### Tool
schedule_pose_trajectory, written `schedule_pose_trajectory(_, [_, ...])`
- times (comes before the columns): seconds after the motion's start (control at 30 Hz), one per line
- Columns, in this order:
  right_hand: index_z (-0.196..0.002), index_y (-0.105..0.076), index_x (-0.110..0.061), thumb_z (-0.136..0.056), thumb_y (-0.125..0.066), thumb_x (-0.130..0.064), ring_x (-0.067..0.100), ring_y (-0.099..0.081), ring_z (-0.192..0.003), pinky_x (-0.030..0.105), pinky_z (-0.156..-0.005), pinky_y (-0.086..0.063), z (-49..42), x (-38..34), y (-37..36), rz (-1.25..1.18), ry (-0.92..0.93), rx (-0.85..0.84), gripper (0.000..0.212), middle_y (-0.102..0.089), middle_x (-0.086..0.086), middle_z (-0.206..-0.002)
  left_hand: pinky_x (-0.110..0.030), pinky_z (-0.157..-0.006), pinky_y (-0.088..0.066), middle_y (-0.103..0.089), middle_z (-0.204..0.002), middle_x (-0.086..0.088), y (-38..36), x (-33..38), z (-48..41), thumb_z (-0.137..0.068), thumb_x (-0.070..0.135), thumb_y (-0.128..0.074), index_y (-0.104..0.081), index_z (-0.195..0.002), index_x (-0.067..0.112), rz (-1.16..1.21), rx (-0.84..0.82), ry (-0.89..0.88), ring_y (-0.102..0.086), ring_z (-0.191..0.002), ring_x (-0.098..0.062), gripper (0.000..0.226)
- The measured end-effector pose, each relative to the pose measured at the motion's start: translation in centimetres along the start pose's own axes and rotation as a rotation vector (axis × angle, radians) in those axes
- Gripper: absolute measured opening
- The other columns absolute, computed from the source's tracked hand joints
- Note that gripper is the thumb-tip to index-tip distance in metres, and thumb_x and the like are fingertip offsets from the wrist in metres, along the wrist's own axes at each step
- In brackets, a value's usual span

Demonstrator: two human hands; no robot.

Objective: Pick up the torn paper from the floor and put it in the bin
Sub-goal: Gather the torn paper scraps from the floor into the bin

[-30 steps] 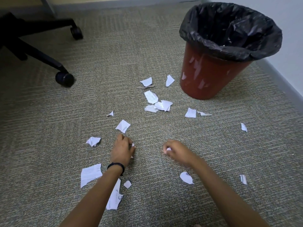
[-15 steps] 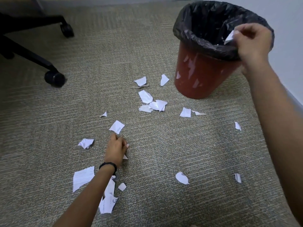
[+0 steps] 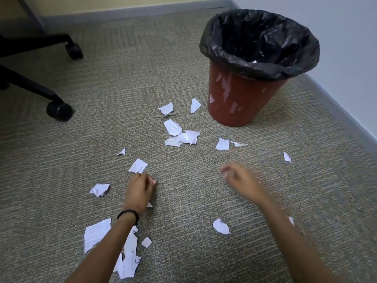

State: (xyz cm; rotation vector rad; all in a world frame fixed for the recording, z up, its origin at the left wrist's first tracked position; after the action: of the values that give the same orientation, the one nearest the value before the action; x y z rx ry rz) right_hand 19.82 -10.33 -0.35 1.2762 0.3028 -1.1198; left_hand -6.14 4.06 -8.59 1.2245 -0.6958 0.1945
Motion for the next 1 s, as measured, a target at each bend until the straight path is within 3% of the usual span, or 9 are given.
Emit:
schedule_pose_trajectory(0.03, [-0.111, -0.055, -0.027, -0.091, -0.051, -0.008, 0.009, -0.055, -0.095, 0.021, -0.072, -0.050, 0.9, 1.7, -1.8, 0.062, -0.072, -0.219, 0.028, -0.051, -0.004, -0.115, -0.031, -0.072, -0.041, -0.053, -0.087, -0.001, 0.3, 1.0, -0.3, -0.094, 0.023, -0.054, -0.054, -0.083, 0.015, 0.030, 0.001, -0.006, -0.054, -0.084, -0.023, 0.014])
schedule_pose_trajectory(0.1, [-0.115, -0.055, -0.023, -0.085, -0.056, -0.004, 0.012, -0.045, -0.112, 0.025, -0.090, -0.044, 2.4, 4.1, -4.7, 0.208, -0.074, -0.384, 0.035, -0.038, -0.003, -0.125, -0.032, -0.066, -0.043, -0.057, -0.081, 0.001, 1.1, 4.5, -1.6, -0.094, 0.027, -0.055, -0.055, -0.083, 0.016, 0.143, -0.027, -0.033, -0.057, -0.079, -0.023, 0.015])
schedule_pose_trajectory(0.23, [-0.109, -0.054, -0.018, -0.080, -0.058, -0.007, 0.016, -0.050, -0.093, 0.027, -0.073, -0.035, 3.7, 5.4, -7.0, 0.498, 0.057, -0.341, 0.031, -0.044, 0.002, -0.121, -0.031, -0.065, -0.046, -0.062, -0.076, 0.004, 3.7, 14.4, -5.3, -0.091, 0.030, -0.060, -0.057, -0.079, 0.016, 0.270, -0.044, -0.242, -0.055, -0.067, -0.011, 0.018])
schedule_pose_trajectory(0.43, [-0.095, -0.065, -0.012, -0.082, -0.061, -0.020, 0.022, -0.056, -0.108, 0.024, -0.078, -0.035, 3.7, 6.3, -7.5, 0.513, 0.089, -0.327, 0.016, -0.057, 0.007, -0.113, -0.023, -0.063, -0.052, -0.063, -0.066, 0.001, 8.2, 30.0, -8.6, -0.088, 0.017, -0.064, -0.063, -0.081, 0.010, 0.673, 0.083, -0.486, -0.061, -0.059, -0.008, 0.009])
schedule_pose_trajectory(0.57, [-0.076, -0.064, -0.022, -0.078, -0.067, -0.023, 0.015, -0.057, -0.082, 0.022, -0.063, -0.035, 3.9, 6.7, -6.5, 0.293, -0.010, -0.342, 0.005, -0.052, -0.011, -0.073, -0.021, -0.073, -0.056, -0.073, -0.086, -0.005, 9.1, 35.8, -9.6, -0.092, 0.013, -0.057, -0.064, -0.108, 0.000, 0.806, 0.096, -0.450, -0.069, -0.076, -0.008, 0.021])
schedule_pose_trajectory(0.63, [-0.070, -0.060, -0.027, -0.079, -0.066, -0.017, 0.016, -0.060, -0.074, 0.021, -0.058, -0.037, 3.9, 6.4, -5.1, 0.189, -0.057, -0.265, 0.015, -0.054, -0.012, -0.069, -0.028, -0.093, -0.052, -0.066, -0.117, -0.007, 8.6, 36.5, -10.2, -0.094, 0.017, -0.055, -0.045, -0.135, 0.001, 0.761, 0.026, -0.395, -0.063, -0.103, -0.010, 0.046])
schedule_pose_trajectory(0.7, [-0.075, -0.061, -0.026, -0.083, -0.061, -0.008, 0.011, -0.057, -0.067, 0.015, -0.054, -0.039, 3.8, 5.5, -2.9, 0.061, -0.108, -0.164, 0.020, -0.060, -0.008, -0.074, -0.026, -0.100, -0.047, -0.055, -0.131, -0.007, 8.2, 35.7, -10.2, -0.094, 0.018, -0.054, -0.034, -0.143, 0.006, 0.705, -0.004, -0.383, -0.055, -0.109, -0.008, 0.054])
schedule_pose_trajectory(0.87, [-0.100, -0.064, -0.014, -0.086, -0.059, -0.003, 0.008, -0.061, -0.073, 0.015, -0.055, -0.049, 2.2, 0.5, 5.0, -0.311, -0.141, 0.210, 0.019, -0.067, -0.001, -0.091, -0.027, -0.101, -0.043, -0.053, -0.128, -0.003, 7.0, 26.7, -8.8, -0.092, 0.012, -0.053, -0.052, -0.127, 0.013, 0.467, 0.077, -0.374, -0.051, -0.114, -0.013, 0.035])
schedule_pose_trajectory(1.0, [-0.088, -0.063, -0.018, -0.081, -0.061, 0.003, 0.001, -0.061, -0.066, 0.021, -0.063, -0.055, -1.0, -6.2, 12.6, -0.548, 0.086, 0.635, 0.023, -0.066, -0.005, -0.082, -0.034, -0.109, -0.030, -0.048, -0.133, -0.010, 5.5, 14.7, -7.3, -0.091, 0.008, -0.056, -0.055, -0.125, 0.010, 0.043, -0.049, -0.308, -0.042, -0.129, -0.025, 0.034])
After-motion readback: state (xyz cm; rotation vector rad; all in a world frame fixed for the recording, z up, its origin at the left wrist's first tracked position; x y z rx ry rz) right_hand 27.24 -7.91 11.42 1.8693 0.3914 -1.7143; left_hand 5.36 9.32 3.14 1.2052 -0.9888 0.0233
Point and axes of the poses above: each hand's wrist, its own z-axis away from the middle knuckle, its own y-axis out of the back of the hand, x = y × z, the point moved 2 cm from there along -z, towards the middle knuckle
